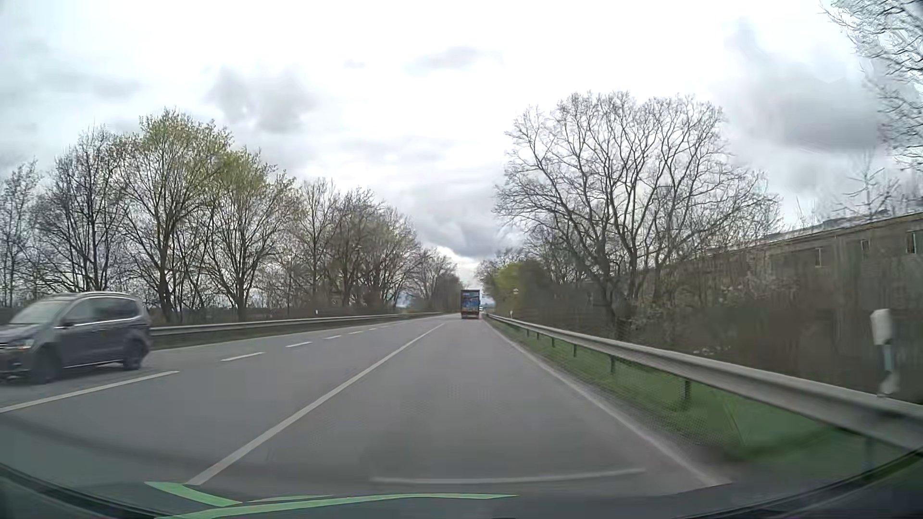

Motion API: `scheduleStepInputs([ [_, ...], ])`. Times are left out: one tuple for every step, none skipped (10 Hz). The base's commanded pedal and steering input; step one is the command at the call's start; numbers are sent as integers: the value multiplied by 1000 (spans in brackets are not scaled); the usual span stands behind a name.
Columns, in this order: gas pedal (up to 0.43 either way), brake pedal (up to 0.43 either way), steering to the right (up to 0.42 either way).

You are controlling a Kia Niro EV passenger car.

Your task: Follow the waypoints while adhering to traffic rules and regulations

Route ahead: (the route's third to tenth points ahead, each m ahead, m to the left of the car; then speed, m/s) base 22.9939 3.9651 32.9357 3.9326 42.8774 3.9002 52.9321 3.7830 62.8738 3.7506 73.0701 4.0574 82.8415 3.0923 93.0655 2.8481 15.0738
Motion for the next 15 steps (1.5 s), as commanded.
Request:
scheduleStepInputs([
  [87, 0, 0],
  [87, 0, 0],
  [87, 0, 0],
  [87, 0, 0],
  [98, 0, 0],
  [98, 0, 0],
  [98, 0, 0],
  [98, 0, 0],
  [98, 0, 0],
  [98, 0, 0],
  [98, 0, 0],
  [98, 0, 1],
  [98, 0, 1],
  [98, 0, 2],
  [98, 0, 3],
])
